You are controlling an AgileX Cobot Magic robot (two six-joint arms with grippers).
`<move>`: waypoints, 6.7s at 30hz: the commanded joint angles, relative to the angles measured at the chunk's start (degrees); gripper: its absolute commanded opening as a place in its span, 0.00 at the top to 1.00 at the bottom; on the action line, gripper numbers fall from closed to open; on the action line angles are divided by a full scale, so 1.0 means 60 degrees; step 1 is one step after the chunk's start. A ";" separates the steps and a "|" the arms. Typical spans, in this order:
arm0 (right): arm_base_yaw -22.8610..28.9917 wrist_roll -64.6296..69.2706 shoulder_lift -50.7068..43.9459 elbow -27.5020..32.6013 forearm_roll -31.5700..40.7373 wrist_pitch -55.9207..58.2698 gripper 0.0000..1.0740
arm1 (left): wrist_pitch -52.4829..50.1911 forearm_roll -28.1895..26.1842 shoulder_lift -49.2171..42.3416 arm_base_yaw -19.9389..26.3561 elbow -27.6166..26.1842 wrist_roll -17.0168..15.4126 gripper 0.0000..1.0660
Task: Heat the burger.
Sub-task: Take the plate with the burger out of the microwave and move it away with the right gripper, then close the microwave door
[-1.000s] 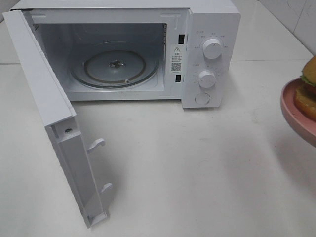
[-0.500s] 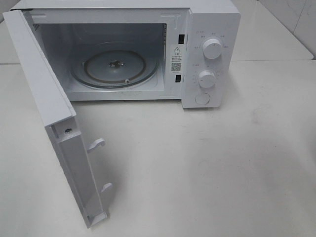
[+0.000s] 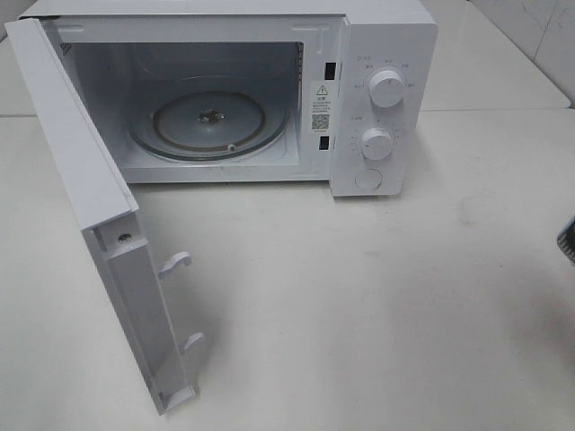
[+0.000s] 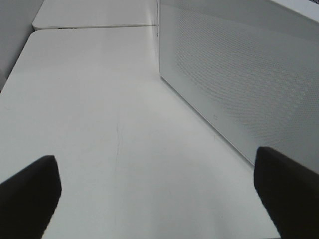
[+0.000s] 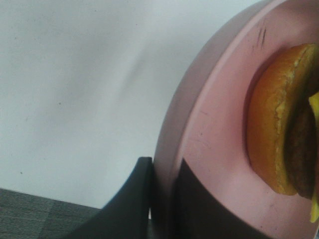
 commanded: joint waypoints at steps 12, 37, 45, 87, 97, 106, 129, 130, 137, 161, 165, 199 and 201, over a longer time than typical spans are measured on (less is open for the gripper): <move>0.0000 0.3333 0.3237 -0.1547 -0.0793 0.0172 0.97 | -0.0076 -0.0038 -0.0220 -0.0067 0.0038 -0.0067 0.03; 0.0000 0.6608 0.6675 -0.1786 -0.1719 -0.1089 0.93 | -0.0076 -0.0038 -0.0220 -0.0067 0.0038 -0.0067 0.03; -0.0162 0.7219 0.6904 -0.1318 -0.2149 -0.1690 0.91 | -0.0076 -0.0038 -0.0220 -0.0067 0.0038 -0.0067 0.03; -0.0430 -0.0153 0.2158 -0.1557 0.3676 -0.2531 0.24 | -0.0076 -0.0038 -0.0220 -0.0067 0.0038 -0.0067 0.03; -0.0430 -0.2072 0.0306 -0.2693 0.5758 -0.1251 0.25 | -0.0076 -0.0038 -0.0220 -0.0067 0.0038 -0.0067 0.03; -0.0430 -0.2292 -0.1022 -0.2702 0.5787 0.0172 0.25 | -0.0076 -0.0038 -0.0220 -0.0067 0.0038 -0.0067 0.03; -0.1958 -0.3189 -0.7420 -0.1690 0.6092 0.1213 0.29 | -0.0076 -0.0038 -0.0220 -0.0067 0.0038 -0.0067 0.03; -0.1958 -0.3189 -0.7420 -0.1690 0.6092 0.1213 0.29 | -0.0076 -0.0038 -0.0220 -0.0067 0.0038 -0.0067 0.03; -0.3648 -0.3877 -0.9167 -0.0945 0.6847 0.0926 0.29 | -0.0076 -0.0038 -0.0220 -0.0067 0.0038 -0.0067 0.03; -0.4775 -0.3380 -1.0132 -0.0516 0.6904 -0.0239 0.29 | -0.0076 -0.0038 -0.0220 -0.0067 0.0038 -0.0067 0.03; -0.4775 -0.3065 -1.0132 -0.0516 0.6646 -0.0229 0.29 | -0.0076 -0.0038 -0.0220 -0.0067 0.0038 -0.0067 0.03; -0.4775 -0.3075 -1.0122 -0.0525 0.6665 -0.0229 0.29 | -0.0076 -0.0038 -0.0220 -0.0067 0.0038 -0.0067 0.03; -0.4775 -0.3075 -1.0122 -0.0525 0.6665 -0.0229 0.29 | -0.0076 -0.0038 -0.0220 -0.0067 0.0038 -0.0067 0.03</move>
